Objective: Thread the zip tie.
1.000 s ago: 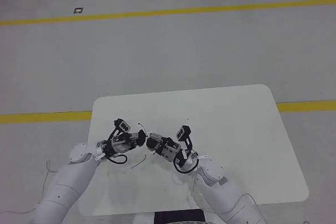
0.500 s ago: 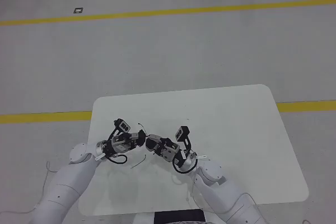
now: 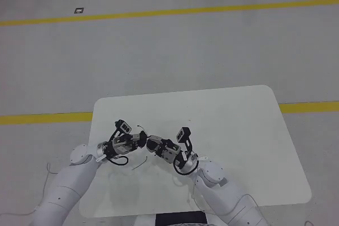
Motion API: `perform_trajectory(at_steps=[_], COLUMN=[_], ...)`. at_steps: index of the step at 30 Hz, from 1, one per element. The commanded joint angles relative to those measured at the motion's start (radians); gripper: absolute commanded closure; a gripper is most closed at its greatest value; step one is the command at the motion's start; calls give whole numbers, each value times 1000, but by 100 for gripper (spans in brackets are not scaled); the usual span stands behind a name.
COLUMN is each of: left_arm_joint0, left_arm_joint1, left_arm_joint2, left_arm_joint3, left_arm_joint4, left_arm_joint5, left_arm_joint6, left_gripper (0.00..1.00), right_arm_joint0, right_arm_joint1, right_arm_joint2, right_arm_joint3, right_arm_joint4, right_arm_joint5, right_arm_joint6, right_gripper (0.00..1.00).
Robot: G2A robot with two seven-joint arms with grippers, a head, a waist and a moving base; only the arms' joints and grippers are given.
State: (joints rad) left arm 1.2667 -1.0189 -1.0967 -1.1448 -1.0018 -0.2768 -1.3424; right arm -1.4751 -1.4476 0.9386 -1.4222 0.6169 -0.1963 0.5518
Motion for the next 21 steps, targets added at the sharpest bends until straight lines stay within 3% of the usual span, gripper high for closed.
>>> perform_trajectory(at_steps=[1, 13, 21], left_arm_joint0=[0, 0, 0], left_arm_joint1=[0, 0, 0], left_arm_joint2=[0, 0, 0], left_arm_joint3=[0, 0, 0], left_arm_joint4=[0, 0, 0], left_arm_joint5=[0, 0, 0], left_arm_joint6=[0, 0, 0], left_gripper=[100, 100, 100], right_arm_joint0=[1, 5, -2], right_arm_joint1=[0, 1, 6], right_arm_joint2=[-1, -5, 5], right_arm_joint3=[1, 4, 2], right_arm_joint4=[1, 4, -1], right_arm_joint5=[-3, -11, -14], right_arm_joint6=[-2, -12, -16], right_gripper=[91, 100, 100])
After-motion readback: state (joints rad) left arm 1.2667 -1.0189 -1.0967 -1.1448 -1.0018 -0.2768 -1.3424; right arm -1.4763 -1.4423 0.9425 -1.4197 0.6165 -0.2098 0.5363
